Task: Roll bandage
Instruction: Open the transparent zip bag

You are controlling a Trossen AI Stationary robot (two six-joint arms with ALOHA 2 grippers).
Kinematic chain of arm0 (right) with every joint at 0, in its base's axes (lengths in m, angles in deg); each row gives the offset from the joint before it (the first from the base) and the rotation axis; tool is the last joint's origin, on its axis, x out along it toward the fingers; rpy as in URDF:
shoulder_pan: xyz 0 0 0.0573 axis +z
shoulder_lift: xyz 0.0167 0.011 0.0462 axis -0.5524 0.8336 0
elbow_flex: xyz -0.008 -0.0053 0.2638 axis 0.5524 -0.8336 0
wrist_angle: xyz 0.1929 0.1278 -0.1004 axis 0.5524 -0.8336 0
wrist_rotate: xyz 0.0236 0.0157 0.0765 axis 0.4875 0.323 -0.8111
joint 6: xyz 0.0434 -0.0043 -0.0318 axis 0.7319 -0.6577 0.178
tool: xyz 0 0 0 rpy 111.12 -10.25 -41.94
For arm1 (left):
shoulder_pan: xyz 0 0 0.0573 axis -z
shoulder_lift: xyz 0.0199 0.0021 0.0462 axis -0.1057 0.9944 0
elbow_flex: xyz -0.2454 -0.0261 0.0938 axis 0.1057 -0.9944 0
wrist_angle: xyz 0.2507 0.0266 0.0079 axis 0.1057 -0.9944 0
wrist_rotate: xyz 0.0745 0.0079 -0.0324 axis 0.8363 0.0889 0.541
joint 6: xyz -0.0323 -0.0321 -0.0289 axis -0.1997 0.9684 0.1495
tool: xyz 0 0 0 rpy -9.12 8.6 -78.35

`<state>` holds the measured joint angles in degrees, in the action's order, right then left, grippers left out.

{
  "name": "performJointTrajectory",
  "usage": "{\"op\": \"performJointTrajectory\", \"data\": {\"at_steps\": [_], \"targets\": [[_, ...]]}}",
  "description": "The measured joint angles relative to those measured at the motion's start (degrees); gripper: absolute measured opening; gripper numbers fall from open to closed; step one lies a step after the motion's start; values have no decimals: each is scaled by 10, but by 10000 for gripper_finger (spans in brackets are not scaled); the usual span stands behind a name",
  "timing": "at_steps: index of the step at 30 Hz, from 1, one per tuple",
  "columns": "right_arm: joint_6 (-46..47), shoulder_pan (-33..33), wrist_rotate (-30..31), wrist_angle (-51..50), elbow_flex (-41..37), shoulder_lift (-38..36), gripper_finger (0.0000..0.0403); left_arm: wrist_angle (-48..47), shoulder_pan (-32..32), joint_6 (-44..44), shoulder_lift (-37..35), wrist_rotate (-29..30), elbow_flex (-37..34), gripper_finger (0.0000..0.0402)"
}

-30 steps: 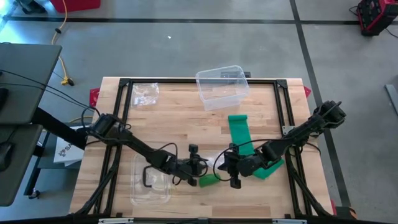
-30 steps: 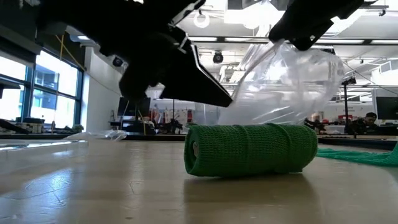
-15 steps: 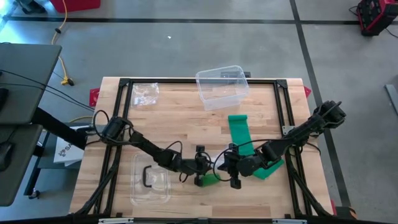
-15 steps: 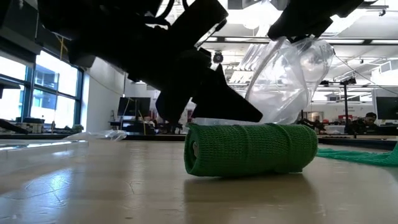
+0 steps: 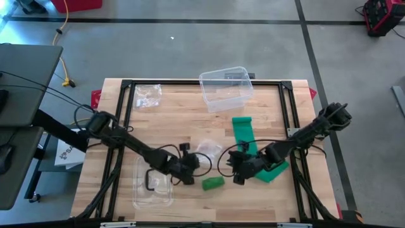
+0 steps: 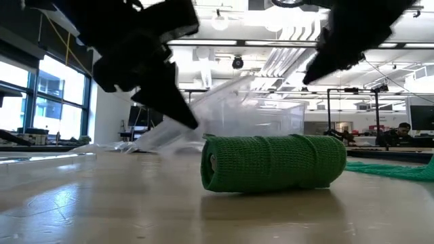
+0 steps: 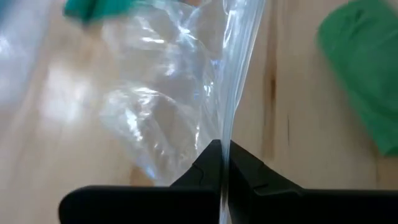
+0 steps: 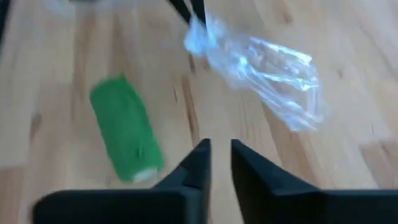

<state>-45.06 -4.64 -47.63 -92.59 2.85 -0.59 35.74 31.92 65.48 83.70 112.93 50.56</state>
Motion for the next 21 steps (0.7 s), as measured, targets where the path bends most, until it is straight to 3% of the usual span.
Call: {"op": "performJointTrajectory", "data": {"at_steps": [6,11,17,21], "targets": [[-159,-1,-9,171,1,15,140,9,-5,42,2,-79,0,1],[-200,-3,6,243,1,61,164,64,-6,41,3,-91,0,1],[-164,-22,7,239,1,98,141,89,-8,26,3,-105,0,0],[-156,-27,6,228,1,102,61,93,-8,24,3,-106,0,0]]}}
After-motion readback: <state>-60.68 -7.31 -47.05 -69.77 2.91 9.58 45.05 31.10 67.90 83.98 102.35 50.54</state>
